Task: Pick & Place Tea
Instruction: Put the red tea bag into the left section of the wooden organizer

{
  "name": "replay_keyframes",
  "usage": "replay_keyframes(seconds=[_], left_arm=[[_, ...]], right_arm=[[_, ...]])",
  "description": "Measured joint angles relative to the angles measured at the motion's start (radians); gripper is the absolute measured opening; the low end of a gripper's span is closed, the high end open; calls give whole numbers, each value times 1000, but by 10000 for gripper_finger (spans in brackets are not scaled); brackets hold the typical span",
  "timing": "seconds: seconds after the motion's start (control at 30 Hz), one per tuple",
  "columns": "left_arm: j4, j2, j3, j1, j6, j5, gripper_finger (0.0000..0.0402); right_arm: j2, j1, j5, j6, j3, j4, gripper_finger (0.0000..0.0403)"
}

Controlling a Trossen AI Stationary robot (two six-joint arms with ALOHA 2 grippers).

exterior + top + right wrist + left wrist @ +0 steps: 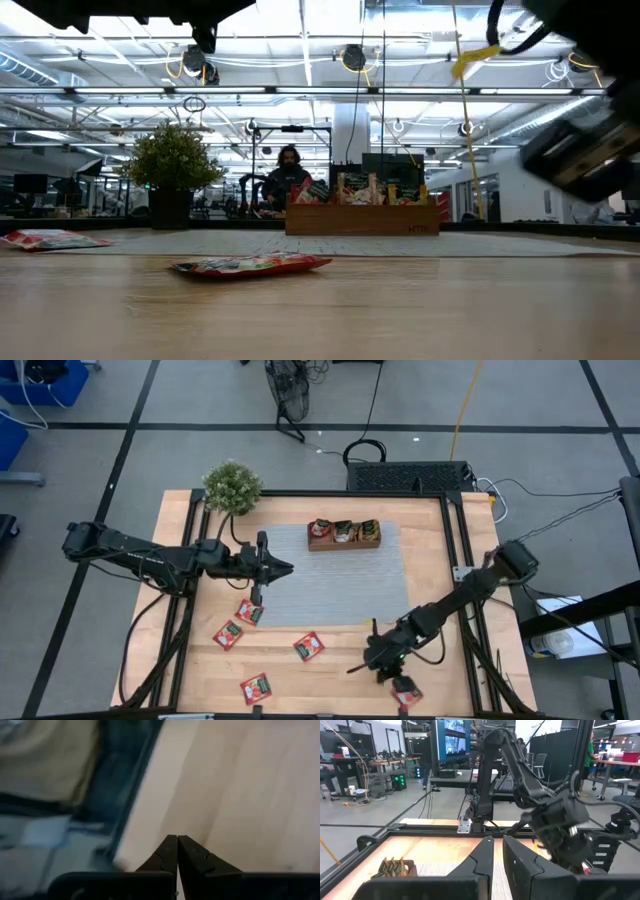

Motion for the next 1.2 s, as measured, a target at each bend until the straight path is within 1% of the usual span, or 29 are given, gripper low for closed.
replay_keyframes(seconds=[0.1, 0.13, 0.2, 0.23, 0.27, 0.33, 0.43, 0.5, 0.67, 0.77, 0.87, 0.93, 1.1, 1.2], left_arm=[[0, 0, 0, 0, 0, 0, 47], [0, 0, 0, 0, 0, 0, 47], [0, 0, 0, 0, 0, 0, 47], [0, 0, 0, 0, 0, 0, 47], [0, 0, 0, 0, 0, 0, 47], [0, 0, 0, 0, 0, 0, 47], [0, 0, 0, 0, 0, 0, 47], [0, 0, 0, 0, 0, 0, 47], [0, 0, 0, 0, 0, 0, 47], [0, 0, 0, 0, -1, 0, 47], [0, 0, 0, 0, -1, 0, 47], [0, 0, 0, 0, -1, 0, 47], [0, 0, 0, 0, -1, 0, 47], [0, 0, 1, 0, -1, 0, 47]], right_arm=[[-79, 4, -157, 28, -1, -78, 0], [-102, 14, -181, 36, 0, -110, 0], [-124, 35, -183, 80, -1, -183, 0], [-120, 48, -189, 124, -7, -188, 0], [-108, 64, -203, 181, -14, -179, 0], [-72, 99, -264, 294, -22, -132, 0], [-30, 160, -312, 352, -20, -52, 0], [-8, 180, -306, 336, -20, -67, 0], [71, 173, -240, 283, -21, -212, 0], [108, 163, -219, 219, -16, -228, 0], [113, 139, -129, 131, -16, -209, 0], [97, 116, -22, 66, -16, -182, 0], [61, 67, 361, -119, -19, -82, 0], [63, 57, 625, -233, -21, -38, 0]])
